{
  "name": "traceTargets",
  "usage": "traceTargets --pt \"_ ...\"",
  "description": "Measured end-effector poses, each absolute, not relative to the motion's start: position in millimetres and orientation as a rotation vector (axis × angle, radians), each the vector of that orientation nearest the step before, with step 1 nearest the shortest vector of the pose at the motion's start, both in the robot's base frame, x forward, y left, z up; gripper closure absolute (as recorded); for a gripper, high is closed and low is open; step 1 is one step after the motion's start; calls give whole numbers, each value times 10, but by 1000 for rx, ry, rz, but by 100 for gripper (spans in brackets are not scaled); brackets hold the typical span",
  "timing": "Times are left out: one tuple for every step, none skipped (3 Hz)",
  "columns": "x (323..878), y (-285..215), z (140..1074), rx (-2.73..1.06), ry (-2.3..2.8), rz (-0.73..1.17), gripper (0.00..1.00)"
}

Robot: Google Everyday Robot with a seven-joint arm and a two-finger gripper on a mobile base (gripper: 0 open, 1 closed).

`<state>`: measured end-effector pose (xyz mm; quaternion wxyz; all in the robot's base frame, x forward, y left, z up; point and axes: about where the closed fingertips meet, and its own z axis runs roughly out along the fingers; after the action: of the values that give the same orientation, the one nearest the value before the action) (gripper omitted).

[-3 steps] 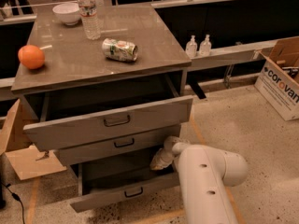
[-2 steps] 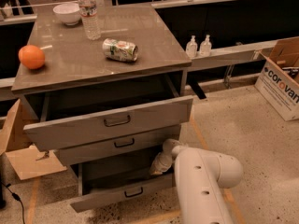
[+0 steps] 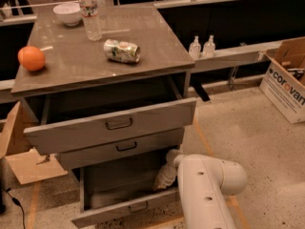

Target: Open bottom drawer

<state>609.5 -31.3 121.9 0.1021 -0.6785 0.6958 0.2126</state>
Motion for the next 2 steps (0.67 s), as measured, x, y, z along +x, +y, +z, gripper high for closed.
traceTargets --pt "5678 -441 1185 -1979 2143 704 100" --pt "5160 -522 1208 -1976 2222 796 100"
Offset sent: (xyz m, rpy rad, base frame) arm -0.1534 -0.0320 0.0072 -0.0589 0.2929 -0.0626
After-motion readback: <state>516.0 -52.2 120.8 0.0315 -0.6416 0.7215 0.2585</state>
